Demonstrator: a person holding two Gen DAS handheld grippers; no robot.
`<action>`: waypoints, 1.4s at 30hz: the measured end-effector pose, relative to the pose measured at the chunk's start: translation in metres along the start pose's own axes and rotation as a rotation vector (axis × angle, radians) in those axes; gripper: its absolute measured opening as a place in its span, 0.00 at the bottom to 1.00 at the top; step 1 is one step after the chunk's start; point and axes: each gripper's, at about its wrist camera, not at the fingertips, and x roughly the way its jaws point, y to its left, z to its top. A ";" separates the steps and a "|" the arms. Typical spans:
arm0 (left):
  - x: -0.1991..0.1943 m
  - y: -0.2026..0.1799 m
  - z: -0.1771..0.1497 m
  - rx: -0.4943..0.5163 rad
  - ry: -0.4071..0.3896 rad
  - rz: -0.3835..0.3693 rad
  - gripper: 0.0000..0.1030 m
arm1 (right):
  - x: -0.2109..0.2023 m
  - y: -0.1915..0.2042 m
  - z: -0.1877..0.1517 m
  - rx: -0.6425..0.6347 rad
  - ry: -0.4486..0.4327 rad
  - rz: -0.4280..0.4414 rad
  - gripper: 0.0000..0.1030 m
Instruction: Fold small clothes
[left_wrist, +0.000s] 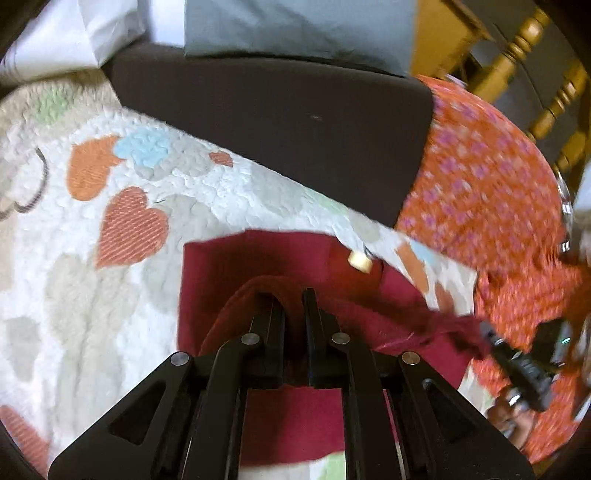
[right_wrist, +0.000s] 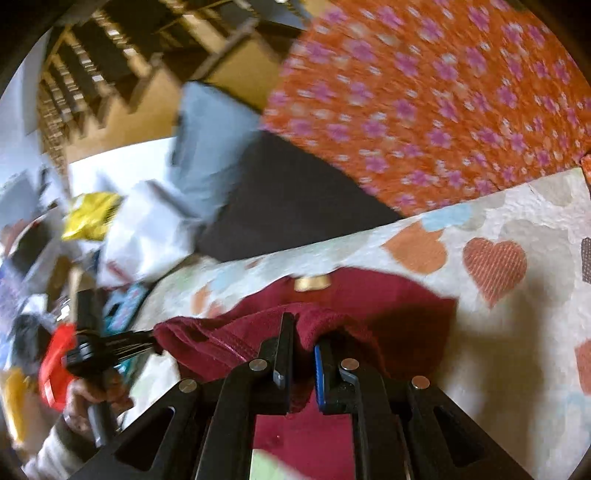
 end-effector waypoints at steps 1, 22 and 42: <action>0.010 0.007 0.005 -0.025 -0.001 0.005 0.09 | 0.018 -0.014 0.004 0.045 0.021 -0.022 0.08; 0.053 -0.008 0.004 0.154 0.037 0.174 0.58 | 0.071 -0.007 -0.013 -0.182 0.115 -0.277 0.38; -0.032 0.039 -0.082 0.048 0.151 0.158 0.59 | -0.031 -0.015 -0.110 -0.117 0.193 -0.213 0.45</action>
